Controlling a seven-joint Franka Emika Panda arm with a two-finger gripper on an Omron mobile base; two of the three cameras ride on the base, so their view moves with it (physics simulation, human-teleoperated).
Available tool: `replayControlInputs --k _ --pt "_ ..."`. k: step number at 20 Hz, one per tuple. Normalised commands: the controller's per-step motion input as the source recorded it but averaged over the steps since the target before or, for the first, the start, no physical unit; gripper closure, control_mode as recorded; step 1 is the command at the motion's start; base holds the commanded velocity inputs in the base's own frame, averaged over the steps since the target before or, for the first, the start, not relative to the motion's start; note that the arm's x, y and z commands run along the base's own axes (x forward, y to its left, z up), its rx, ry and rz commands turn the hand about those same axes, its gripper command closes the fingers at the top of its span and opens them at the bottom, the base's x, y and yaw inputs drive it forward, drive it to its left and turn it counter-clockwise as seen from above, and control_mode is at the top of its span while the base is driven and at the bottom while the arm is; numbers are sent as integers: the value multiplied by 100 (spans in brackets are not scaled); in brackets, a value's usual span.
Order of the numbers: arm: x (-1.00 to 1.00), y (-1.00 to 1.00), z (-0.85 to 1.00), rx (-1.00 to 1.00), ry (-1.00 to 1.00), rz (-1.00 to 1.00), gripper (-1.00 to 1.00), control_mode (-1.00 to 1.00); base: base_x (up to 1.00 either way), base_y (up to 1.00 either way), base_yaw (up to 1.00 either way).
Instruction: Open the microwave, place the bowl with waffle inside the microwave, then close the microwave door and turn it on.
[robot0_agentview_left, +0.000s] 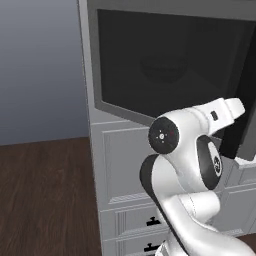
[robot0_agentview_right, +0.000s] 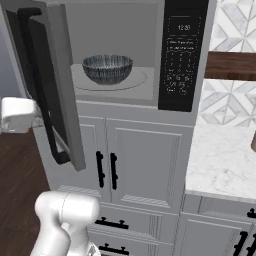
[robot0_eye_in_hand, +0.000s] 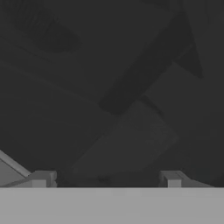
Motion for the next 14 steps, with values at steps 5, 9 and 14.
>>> replayControlInputs --k 5,9,14 --pt "6 -39 0 13 0 28 -100 -100 0 0 0" --pt "59 -9 0 3 12 21 -100 -100 0 0 0" --pt "60 0 0 -1 6 14 -100 -100 0 0 0"
